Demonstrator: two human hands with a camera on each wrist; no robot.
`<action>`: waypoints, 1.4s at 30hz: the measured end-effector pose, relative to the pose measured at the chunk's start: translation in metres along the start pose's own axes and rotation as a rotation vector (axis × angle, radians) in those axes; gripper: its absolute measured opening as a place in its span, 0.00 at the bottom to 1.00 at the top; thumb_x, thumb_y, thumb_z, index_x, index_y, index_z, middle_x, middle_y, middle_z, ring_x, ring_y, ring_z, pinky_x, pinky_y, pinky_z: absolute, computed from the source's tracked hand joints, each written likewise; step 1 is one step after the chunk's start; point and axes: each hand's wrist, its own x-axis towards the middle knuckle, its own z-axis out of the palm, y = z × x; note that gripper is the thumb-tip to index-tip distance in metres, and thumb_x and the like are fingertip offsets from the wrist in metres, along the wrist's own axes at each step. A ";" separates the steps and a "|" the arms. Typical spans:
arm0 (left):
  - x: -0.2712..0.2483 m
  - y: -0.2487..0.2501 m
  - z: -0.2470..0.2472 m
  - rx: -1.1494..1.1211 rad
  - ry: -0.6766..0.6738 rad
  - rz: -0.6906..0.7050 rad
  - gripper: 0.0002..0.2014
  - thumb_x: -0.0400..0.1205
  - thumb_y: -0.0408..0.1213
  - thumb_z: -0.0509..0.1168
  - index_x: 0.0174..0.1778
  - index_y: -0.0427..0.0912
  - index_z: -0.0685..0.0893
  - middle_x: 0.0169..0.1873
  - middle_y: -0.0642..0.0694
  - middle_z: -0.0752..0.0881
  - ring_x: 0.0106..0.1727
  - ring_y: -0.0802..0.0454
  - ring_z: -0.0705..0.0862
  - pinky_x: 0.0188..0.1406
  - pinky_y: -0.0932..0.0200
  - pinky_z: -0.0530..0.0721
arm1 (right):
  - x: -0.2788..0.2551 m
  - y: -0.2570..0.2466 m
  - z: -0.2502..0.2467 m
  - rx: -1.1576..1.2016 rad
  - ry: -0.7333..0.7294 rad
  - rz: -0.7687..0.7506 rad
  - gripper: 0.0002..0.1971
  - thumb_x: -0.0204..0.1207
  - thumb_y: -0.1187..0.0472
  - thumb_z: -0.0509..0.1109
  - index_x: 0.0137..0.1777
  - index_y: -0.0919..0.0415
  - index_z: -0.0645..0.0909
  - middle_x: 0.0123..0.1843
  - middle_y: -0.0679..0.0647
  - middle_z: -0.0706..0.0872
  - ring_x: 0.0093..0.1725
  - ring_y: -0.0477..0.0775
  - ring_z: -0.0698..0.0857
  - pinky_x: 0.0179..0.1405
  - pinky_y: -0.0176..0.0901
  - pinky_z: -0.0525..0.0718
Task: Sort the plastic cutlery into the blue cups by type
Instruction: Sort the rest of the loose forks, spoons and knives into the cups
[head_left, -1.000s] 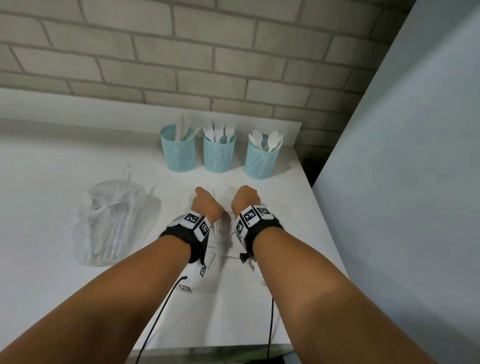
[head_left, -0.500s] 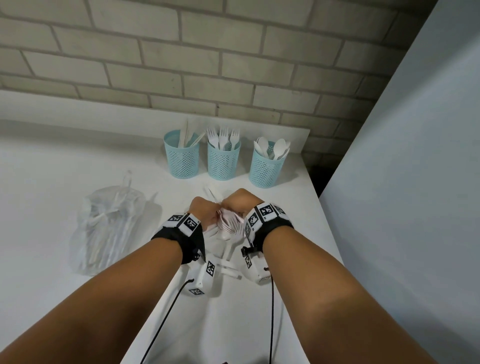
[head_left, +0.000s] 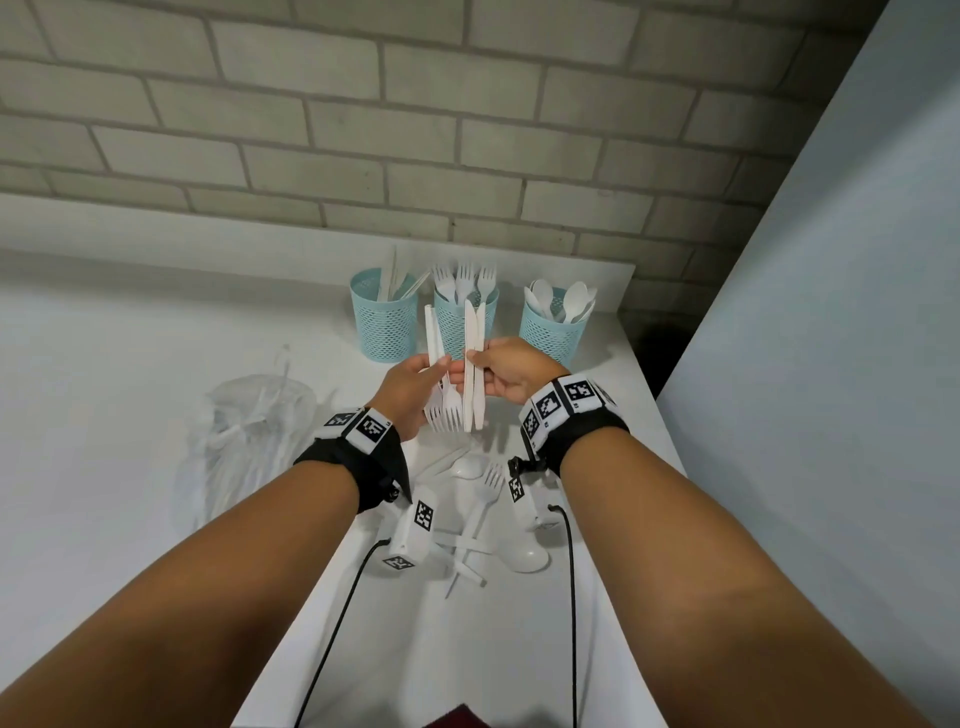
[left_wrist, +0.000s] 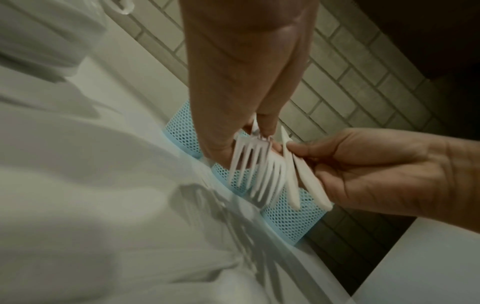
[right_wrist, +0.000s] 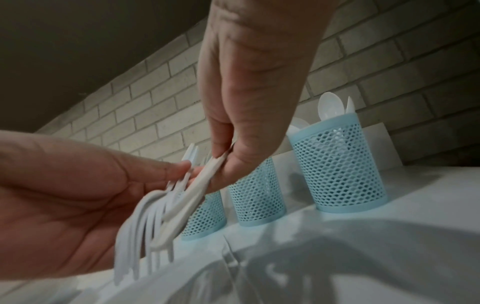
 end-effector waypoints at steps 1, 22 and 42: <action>0.000 0.001 -0.001 -0.013 -0.003 0.013 0.12 0.84 0.39 0.63 0.59 0.36 0.79 0.52 0.38 0.86 0.50 0.43 0.86 0.45 0.51 0.86 | -0.001 -0.001 0.003 0.003 0.006 0.001 0.16 0.83 0.71 0.57 0.69 0.76 0.69 0.62 0.73 0.82 0.58 0.66 0.85 0.52 0.51 0.84; 0.004 -0.009 -0.021 -0.157 -0.051 0.079 0.15 0.81 0.27 0.64 0.64 0.34 0.81 0.45 0.40 0.88 0.38 0.52 0.89 0.41 0.59 0.89 | 0.023 -0.001 0.018 -0.098 0.006 0.072 0.04 0.81 0.61 0.66 0.44 0.55 0.78 0.45 0.50 0.85 0.47 0.50 0.83 0.56 0.54 0.79; 0.013 -0.011 -0.029 -0.246 0.090 0.137 0.08 0.78 0.27 0.68 0.53 0.33 0.85 0.48 0.38 0.88 0.52 0.43 0.84 0.65 0.45 0.80 | 0.042 -0.023 0.022 -0.072 0.098 -0.036 0.12 0.80 0.53 0.66 0.38 0.58 0.79 0.36 0.51 0.85 0.35 0.46 0.83 0.36 0.36 0.82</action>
